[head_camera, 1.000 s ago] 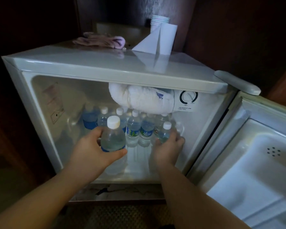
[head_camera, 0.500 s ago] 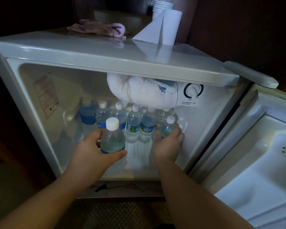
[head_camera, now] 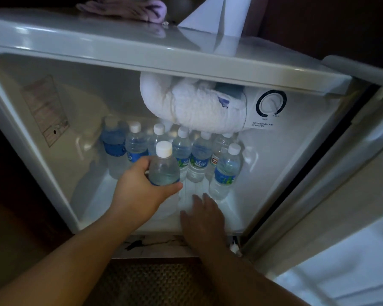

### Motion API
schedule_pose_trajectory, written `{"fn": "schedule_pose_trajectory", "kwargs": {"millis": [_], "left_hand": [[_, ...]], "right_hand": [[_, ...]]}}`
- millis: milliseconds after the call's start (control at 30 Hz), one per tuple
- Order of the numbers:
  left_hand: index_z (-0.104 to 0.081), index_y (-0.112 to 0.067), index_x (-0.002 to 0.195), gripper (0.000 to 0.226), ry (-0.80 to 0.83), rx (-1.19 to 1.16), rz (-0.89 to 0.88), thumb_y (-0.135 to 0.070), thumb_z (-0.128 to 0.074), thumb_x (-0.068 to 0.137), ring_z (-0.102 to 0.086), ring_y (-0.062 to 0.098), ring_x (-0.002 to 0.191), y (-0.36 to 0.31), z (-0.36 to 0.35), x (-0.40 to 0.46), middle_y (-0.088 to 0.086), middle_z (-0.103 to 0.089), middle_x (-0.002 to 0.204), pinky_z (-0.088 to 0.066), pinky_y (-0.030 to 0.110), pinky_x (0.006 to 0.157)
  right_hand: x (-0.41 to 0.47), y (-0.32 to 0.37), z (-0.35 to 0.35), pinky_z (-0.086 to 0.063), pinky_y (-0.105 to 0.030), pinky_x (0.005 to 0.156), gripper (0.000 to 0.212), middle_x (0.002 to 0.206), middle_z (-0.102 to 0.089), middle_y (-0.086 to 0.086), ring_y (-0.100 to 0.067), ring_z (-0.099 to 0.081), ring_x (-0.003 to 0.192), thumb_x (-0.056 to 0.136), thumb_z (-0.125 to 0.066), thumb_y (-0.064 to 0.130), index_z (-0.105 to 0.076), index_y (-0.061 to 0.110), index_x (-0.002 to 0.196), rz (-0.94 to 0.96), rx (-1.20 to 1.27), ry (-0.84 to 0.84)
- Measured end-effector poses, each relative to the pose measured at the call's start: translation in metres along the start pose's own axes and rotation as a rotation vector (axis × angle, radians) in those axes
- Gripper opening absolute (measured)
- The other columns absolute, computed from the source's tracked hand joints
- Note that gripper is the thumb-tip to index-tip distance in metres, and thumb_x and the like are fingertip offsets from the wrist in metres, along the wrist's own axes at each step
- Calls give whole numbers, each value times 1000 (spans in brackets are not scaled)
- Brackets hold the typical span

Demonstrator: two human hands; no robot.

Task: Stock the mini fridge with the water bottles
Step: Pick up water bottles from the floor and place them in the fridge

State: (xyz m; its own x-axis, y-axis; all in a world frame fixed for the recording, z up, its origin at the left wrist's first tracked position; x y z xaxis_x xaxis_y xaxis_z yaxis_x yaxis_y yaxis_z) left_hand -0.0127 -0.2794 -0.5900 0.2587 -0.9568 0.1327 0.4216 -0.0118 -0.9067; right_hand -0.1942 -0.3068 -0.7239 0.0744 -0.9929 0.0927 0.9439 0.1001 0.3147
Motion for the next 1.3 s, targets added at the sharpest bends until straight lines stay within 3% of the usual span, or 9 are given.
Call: {"fn": "schedule_pose_trajectory", "kwargs": {"millis": [67, 133, 267, 333, 467, 733, 933, 1167, 1300], "left_hand": [[-60, -44, 103, 53, 36, 9, -17, -39, -96, 65, -62, -16, 85, 0, -13, 7, -22, -70, 94, -46, 5, 59], [-61, -42, 105, 52, 67, 12, -28, -38, -96, 66, -62, -17, 87, 0, -26, 14, -23, -70, 95, -46, 6, 63], [-67, -36, 112, 56, 91, -16, -38, -38, -96, 64, -69, -6, 88, 1, -50, 28, -19, -74, 98, -57, 22, 76], [-67, -36, 111, 55, 96, -25, -45, -37, -96, 65, -68, -6, 87, -2, -62, 36, -18, -74, 97, -56, 19, 74], [-65, -38, 108, 53, 106, -9, -48, -33, -96, 65, -65, -12, 84, -5, -83, 50, -21, -71, 93, -47, 5, 65], [-67, -28, 123, 67, 80, 64, -19, -37, -96, 64, -68, 8, 96, 6, -107, 64, -13, -72, 104, -58, 31, 85], [-64, -32, 123, 71, 37, 95, -30, -48, -92, 60, -68, 10, 100, 7, -119, 65, -11, -72, 109, -60, 38, 86], [-57, -30, 117, 72, 70, 125, 24, -51, -94, 60, -65, 8, 95, 6, -115, 61, -14, -67, 104, -56, 29, 80], [-51, -33, 113, 73, 91, 135, 59, -53, -95, 58, -66, 9, 97, 7, -114, 58, -18, -62, 99, -58, 32, 84]], "right_hand": [[-7, 1, -22, -18, -62, 123, 65, 167, -29, -16, -40, -26, 153, 102, -32, 59, -39, 24, 156, 62, -75, 7], [-11, 1, -32, -14, -65, 123, 67, 168, -26, -17, -42, -23, 154, 104, -23, 60, -37, 24, 158, 88, -111, -6], [-13, -1, -29, -16, -62, 124, 69, 167, -28, -17, -41, -24, 154, 105, -16, 59, -49, 19, 151, 108, -147, -12], [-13, 0, -30, -20, -62, 123, 69, 165, -31, -17, -41, -27, 153, 106, -14, 59, -53, 21, 148, 103, -146, -4], [-14, -1, -34, -31, -65, 118, 66, 160, -41, -20, -43, -35, 149, 107, -15, 57, -50, 22, 151, 83, -116, -23], [-37, -2, -41, -21, -63, 120, 60, 167, -27, -19, -44, -24, 153, 109, -26, 52, -34, 24, 161, 213, -133, -77], [-37, -3, -41, -17, -62, 118, 63, 169, -22, -18, -45, -21, 154, 107, -22, 56, -32, 24, 161, 224, -138, -25], [-37, -3, -43, -15, -63, 117, 68, 171, -15, -17, -45, -14, 155, 105, -21, 61, -26, 26, 163, 212, -141, 32], [-37, -4, -44, -16, -63, 117, 68, 170, -16, -17, -44, -15, 155, 105, -23, 63, -30, 27, 162, 199, -130, 70]]}}
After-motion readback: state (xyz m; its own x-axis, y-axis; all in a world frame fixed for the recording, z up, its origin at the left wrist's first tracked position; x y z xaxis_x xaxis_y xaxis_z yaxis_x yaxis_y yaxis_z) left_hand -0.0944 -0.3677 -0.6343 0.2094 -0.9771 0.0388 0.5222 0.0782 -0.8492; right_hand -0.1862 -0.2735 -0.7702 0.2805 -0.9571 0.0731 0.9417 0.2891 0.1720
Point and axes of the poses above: each hand's wrist, its own x-axis towards the middle knuckle, its own z-axis out of the back of the hand, y = z × x, the point moved 6 cm from there along x, towards the middle knuckle
